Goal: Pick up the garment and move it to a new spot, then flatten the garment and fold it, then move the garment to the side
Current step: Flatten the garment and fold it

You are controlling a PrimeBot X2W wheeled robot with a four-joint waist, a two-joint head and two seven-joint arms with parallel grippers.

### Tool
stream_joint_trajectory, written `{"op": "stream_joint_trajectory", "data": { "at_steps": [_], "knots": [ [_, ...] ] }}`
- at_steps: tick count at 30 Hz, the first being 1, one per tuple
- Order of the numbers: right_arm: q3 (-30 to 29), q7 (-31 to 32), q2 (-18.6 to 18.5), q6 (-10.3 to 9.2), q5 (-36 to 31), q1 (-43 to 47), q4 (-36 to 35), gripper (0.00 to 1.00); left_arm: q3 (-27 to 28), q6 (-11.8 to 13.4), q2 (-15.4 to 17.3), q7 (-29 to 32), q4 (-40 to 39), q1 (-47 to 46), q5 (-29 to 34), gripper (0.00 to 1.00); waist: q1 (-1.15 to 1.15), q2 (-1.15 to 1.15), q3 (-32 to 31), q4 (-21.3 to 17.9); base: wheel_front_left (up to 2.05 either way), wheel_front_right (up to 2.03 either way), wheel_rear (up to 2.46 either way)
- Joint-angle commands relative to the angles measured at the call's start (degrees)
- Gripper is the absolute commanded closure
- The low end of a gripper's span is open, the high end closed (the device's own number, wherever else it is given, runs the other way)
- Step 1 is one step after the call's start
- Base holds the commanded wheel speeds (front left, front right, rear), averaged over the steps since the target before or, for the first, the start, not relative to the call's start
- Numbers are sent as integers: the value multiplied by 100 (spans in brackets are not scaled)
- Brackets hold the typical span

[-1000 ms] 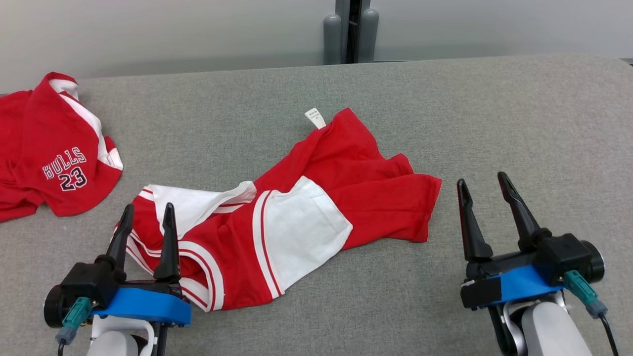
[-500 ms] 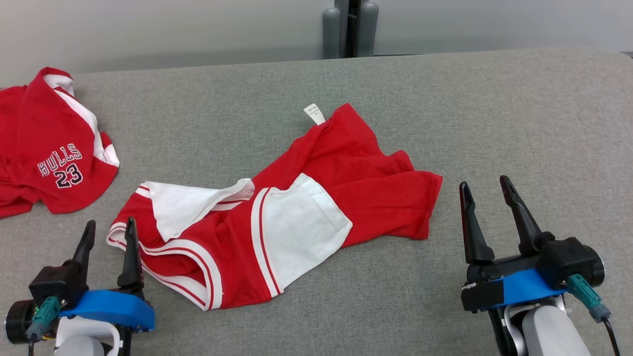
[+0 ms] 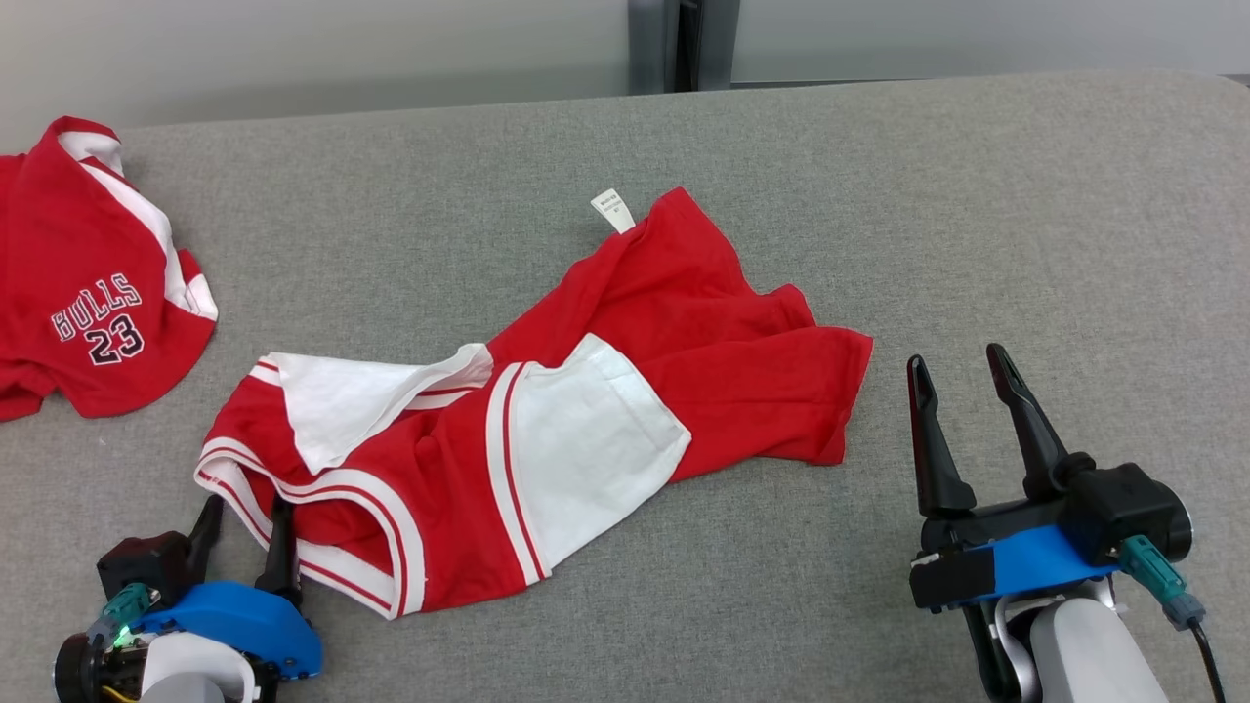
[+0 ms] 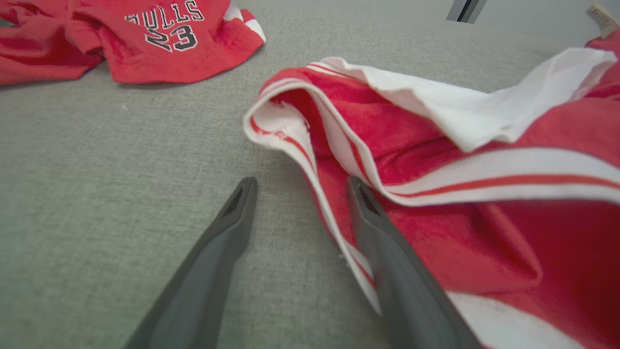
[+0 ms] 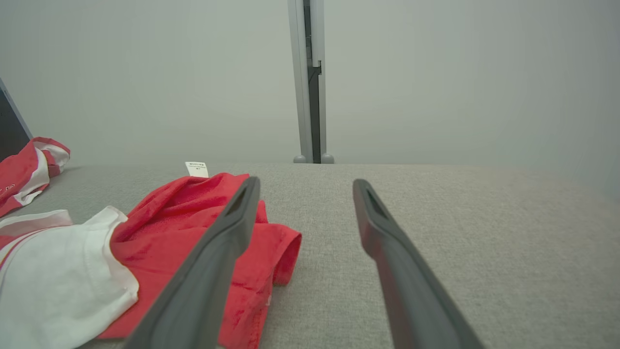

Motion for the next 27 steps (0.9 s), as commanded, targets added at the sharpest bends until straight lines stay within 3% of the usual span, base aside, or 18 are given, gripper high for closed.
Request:
{"op": "stream_joint_trajectory", "data": {
  "at_steps": [1,4,5,6,7,11,27],
  "knots": [
    [6,-2,10,-2,27,-80,22,0,-66,-13,46,-13,141,-129,-23,0,0,0,22,-10,0,0,0],
    [10,-2,10,-2,34,-106,34,0,-164,-33,51,3,417,-257,-115,0,0,0,59,-24,0,0,0],
    [14,-2,10,-2,39,-119,41,0,-204,-37,64,36,518,-297,-148,29,0,0,71,-32,0,0,0],
    [23,-2,10,-2,38,-133,46,0,-252,-40,79,72,615,-344,-166,80,0,0,81,-42,0,0,0],
    [31,-2,10,-2,44,-143,51,0,-289,-43,90,76,695,-388,-185,100,0,0,90,-54,0,0,0],
    [33,-2,10,-2,60,-169,69,0,-427,-46,176,67,876,-593,-257,100,0,0,130,-112,0,0,0],
    [-42,-2,8,-2,9,-279,-19,0,-958,-47,881,-26,219,-2186,-322,100,0,0,350,-493,0,0,0]
  ]
}}
